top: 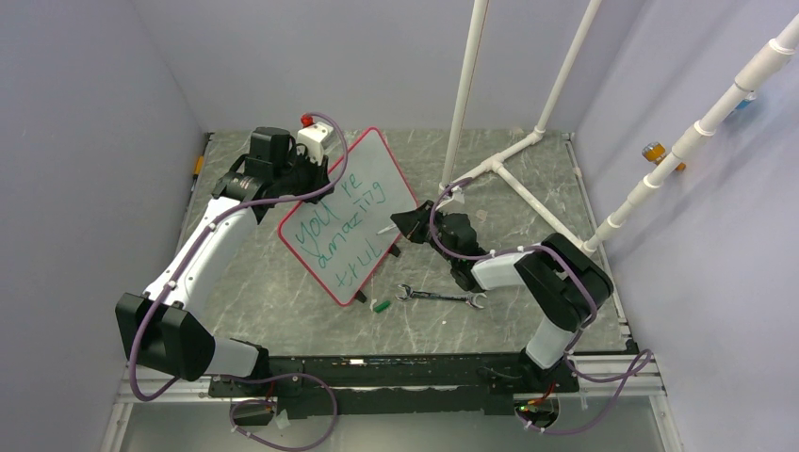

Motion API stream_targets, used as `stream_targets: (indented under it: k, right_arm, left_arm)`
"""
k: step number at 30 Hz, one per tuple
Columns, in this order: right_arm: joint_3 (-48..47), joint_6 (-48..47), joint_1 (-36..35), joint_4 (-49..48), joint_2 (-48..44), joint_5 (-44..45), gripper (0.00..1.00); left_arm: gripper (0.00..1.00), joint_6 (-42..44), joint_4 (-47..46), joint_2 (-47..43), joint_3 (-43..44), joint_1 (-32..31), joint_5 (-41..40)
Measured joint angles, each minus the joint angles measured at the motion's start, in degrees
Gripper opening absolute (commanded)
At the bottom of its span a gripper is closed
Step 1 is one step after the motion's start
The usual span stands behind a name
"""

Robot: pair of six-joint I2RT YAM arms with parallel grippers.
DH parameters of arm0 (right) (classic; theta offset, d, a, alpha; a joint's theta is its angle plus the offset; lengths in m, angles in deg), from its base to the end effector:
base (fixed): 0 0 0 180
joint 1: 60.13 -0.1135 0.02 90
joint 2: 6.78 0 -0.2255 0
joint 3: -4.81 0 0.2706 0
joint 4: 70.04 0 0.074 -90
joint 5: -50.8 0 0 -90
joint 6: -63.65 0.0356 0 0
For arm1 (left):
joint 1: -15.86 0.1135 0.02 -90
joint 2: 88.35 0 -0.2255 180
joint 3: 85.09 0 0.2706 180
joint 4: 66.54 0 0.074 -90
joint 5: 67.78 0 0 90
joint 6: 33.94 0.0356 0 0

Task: Write a sentence on the whiteboard

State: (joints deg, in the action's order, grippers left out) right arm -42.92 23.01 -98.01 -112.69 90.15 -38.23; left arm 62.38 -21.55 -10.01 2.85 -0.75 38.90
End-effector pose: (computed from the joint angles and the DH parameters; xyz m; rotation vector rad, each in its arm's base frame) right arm 0.2631 0.2039 0.1200 0.1953 1.8054 1.1060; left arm 0.3127 -0.1039 0.3169 0.5959 2.1068 -0.4198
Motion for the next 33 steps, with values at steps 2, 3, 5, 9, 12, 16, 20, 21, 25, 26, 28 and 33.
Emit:
stream_targets:
  k: [2, 3, 5, 9, 12, 16, 20, 21, 25, 26, 28, 33]
  right_arm:
    - [0.0, 0.2, 0.0, -0.5, 0.3, -0.1, 0.0]
    - [0.0, 0.3, 0.0, -0.8, 0.5, -0.1, 0.0]
    - [0.0, 0.3, 0.0, -1.3, 0.9, -0.1, 0.0]
    - [0.0, 0.5, 0.4, -1.8, 1.2, -0.3, 0.0]
    - [0.2, 0.7, 0.7, -2.1, 1.4, -0.6, 0.0]
    - [0.9, 0.6, 1.2, -2.0, 1.5, -0.5, 0.0]
    - [1.4, 0.6, 1.6, -1.8, 1.7, -0.3, 0.0]
    - [1.5, 0.6, 1.8, -1.7, 1.7, -0.2, 0.0]
    - [1.5, 0.6, 2.2, -1.6, 1.9, -0.2, 0.0]
    - [1.4, 0.6, 2.3, -1.5, 1.9, -0.2, 0.0]
    - [1.2, 0.6, 2.4, -1.1, 1.9, -0.2, 0.0]
    - [-0.8, 0.4, 3.9, 0.1, 1.9, -0.2, 0.0]
  left_arm:
    - [0.0, 0.0, 0.0, 0.0, 0.0, 0.0, -0.1]
    - [0.0, 0.0, 0.0, 0.0, 0.0, 0.0, -0.1]
    - [0.0, 0.0, 0.0, 0.0, 0.0, 0.0, -0.1]
    - [0.0, 0.0, 0.0, 0.0, 0.0, 0.0, -0.1]
    - [0.0, 0.0, 0.0, 0.0, 0.0, 0.0, -0.1]
    - [0.0, 0.0, 0.0, 0.0, 0.0, 0.0, -0.1]
    - [0.0, 0.0, 0.0, 0.0, 0.0, 0.0, -0.1]
    - [0.0, 0.0, 0.0, 0.0, 0.0, 0.0, -0.1]
    - [0.0, 0.0, 0.0, 0.0, 0.0, 0.0, -0.1]
    - [0.0, 0.0, 0.0, 0.0, 0.0, 0.0, -0.1]
    - [0.0, 0.0, 0.0, 0.0, 0.0, 0.0, -0.1]
    - [0.0, 0.0, 0.0, 0.0, 0.0, 0.0, -0.1]
